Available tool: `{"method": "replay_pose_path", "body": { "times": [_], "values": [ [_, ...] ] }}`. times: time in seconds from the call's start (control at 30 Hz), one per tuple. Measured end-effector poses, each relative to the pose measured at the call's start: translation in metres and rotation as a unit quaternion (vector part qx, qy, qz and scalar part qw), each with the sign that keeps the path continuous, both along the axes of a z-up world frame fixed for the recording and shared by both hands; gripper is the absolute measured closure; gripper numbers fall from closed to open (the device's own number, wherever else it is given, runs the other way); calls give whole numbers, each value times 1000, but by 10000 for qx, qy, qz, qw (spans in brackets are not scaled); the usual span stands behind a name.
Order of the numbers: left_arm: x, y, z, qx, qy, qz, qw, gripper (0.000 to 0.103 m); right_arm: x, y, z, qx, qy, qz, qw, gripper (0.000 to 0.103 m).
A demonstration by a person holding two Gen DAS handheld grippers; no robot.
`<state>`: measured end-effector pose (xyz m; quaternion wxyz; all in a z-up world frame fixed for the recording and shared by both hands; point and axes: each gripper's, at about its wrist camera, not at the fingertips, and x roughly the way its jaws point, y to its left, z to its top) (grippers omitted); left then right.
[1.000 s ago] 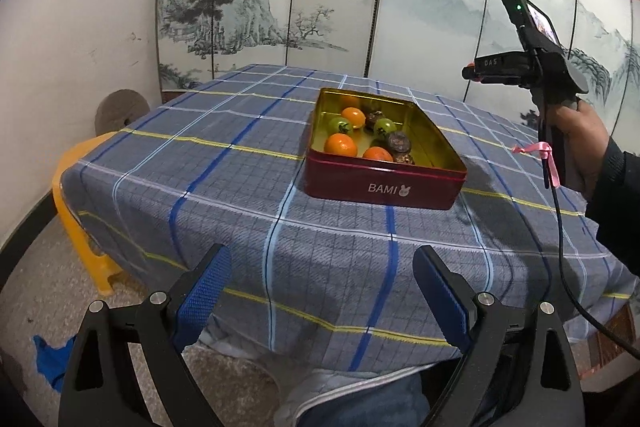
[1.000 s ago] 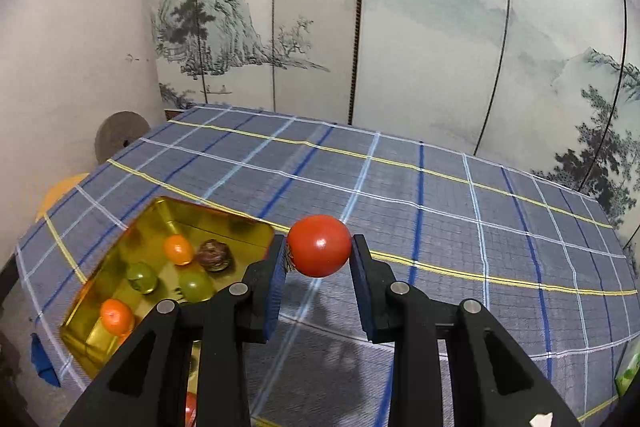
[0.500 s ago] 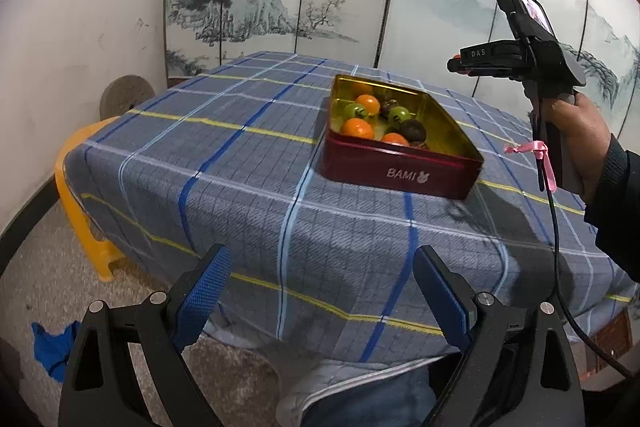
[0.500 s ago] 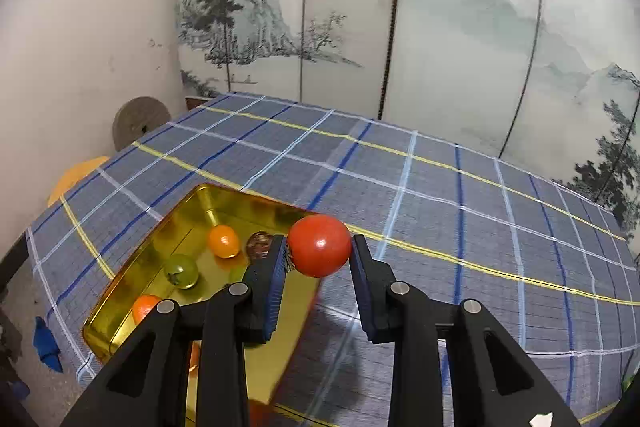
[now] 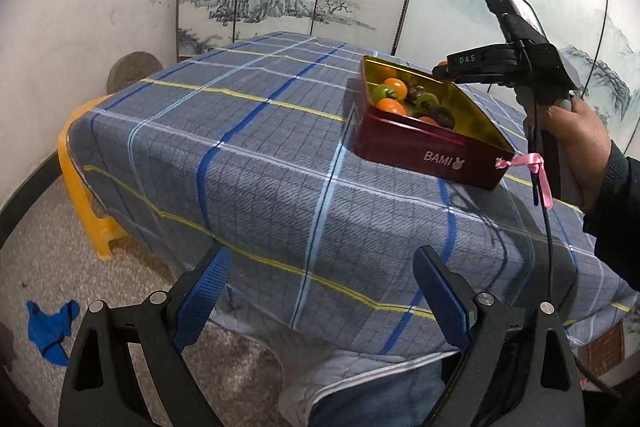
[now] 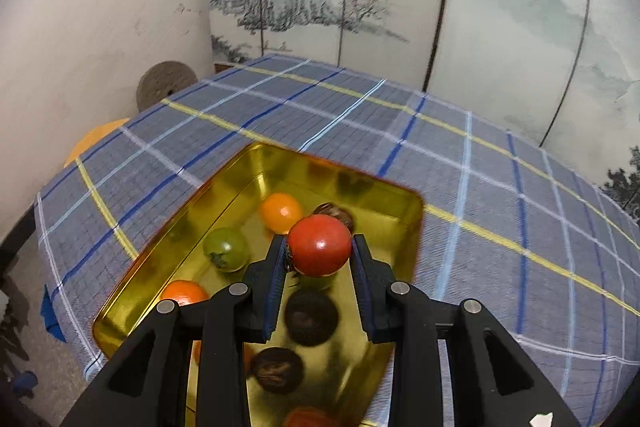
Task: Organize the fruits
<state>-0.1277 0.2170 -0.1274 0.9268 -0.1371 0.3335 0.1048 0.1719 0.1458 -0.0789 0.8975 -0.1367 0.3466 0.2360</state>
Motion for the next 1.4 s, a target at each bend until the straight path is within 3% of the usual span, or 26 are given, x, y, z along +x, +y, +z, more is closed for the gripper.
{"method": "replay_pose_path", "body": {
  "times": [0.6,1.13,1.3,1.4],
  "values": [
    [-3,18,-9,-130,72,127,9998,11,-2,35,-40,-398,695,293,9964,74],
    [1,13,-5,21,196,129,9997,11,-3,35,-50,-403,971,317,9940,73],
    [0,11,1,136,254,199,9994,11,-2,28,-45,-114,1059,348,9937,61],
    [2,11,1,173,379,299,9987,7,-9,14,-26,385,871,436,9945,53]
  ]
}}
